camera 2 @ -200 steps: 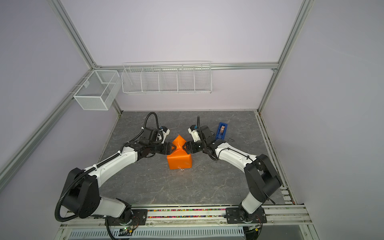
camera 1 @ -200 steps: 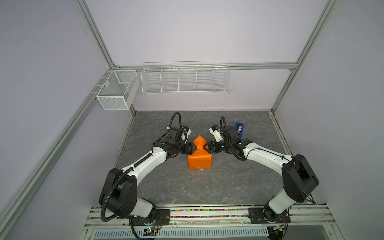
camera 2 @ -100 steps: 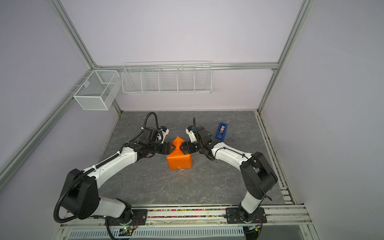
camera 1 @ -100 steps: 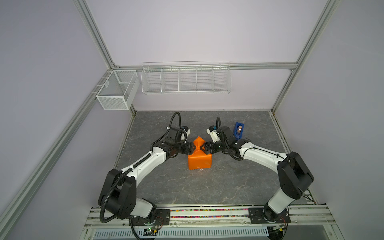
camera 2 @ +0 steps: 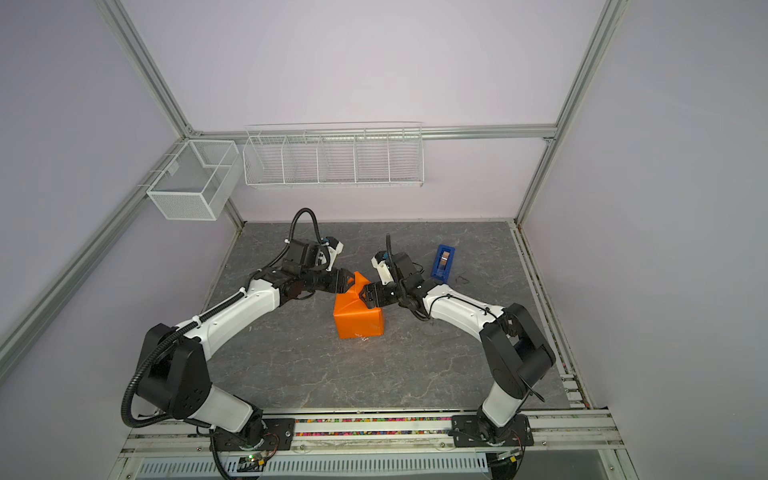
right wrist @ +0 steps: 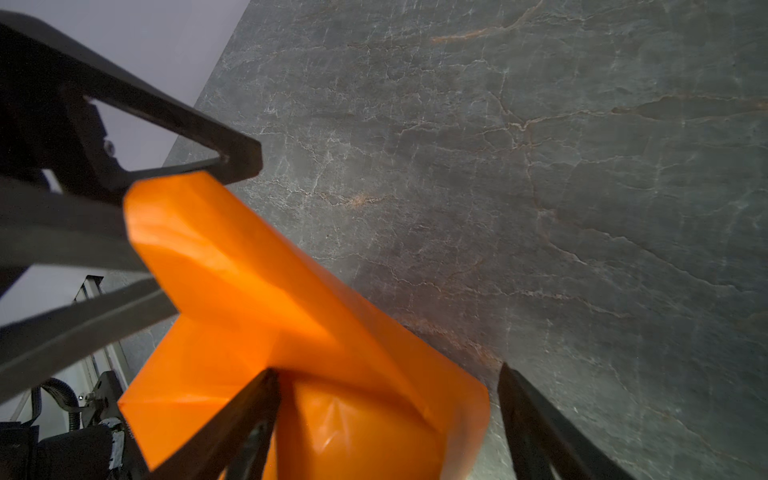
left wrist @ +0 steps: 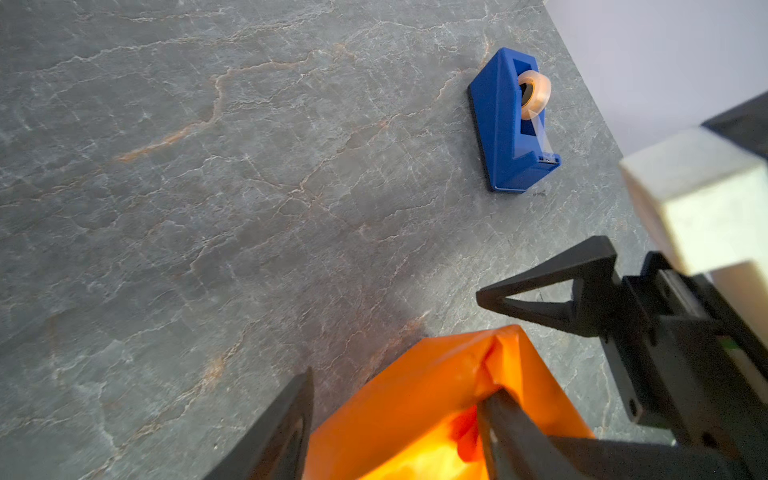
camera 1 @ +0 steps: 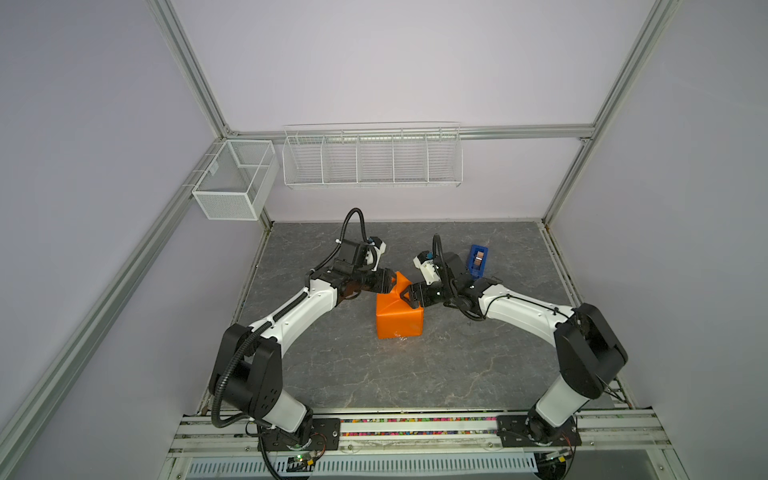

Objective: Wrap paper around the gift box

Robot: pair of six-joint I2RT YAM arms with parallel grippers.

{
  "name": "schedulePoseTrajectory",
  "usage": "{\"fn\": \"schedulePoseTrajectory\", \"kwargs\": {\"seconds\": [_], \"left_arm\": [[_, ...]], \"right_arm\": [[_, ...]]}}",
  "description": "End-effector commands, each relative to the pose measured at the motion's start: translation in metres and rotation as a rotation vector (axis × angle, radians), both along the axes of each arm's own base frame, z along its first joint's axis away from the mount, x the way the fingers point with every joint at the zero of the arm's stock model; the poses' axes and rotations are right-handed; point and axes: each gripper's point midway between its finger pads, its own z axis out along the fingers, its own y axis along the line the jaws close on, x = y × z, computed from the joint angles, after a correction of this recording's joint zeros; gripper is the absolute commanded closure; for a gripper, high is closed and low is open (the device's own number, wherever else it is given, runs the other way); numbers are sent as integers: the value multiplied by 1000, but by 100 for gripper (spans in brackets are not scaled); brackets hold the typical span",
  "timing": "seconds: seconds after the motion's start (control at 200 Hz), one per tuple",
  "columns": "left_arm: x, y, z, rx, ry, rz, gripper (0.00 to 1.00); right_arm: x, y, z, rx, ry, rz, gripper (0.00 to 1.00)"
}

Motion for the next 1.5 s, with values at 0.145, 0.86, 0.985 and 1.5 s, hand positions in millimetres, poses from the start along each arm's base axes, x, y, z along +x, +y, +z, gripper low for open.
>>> {"fn": "schedulePoseTrajectory", "kwargs": {"seconds": [0.145, 0.86, 0.985, 1.5], "left_arm": [[18, -11, 22, -64, -51, -49, 38], [25, -2, 66, -49, -163, -111, 45], [13, -13, 61, -120, -103, -218, 46], [10, -31, 30, -169, 32, -320, 55]], "right_arm": [[-15, -9, -29, -71, 63, 2, 15], [-19, -7, -31, -69, 72, 0, 16], [-19, -8, -30, -69, 69, -3, 16], [-19, -10, -29, -79, 66, -4, 16]]}}
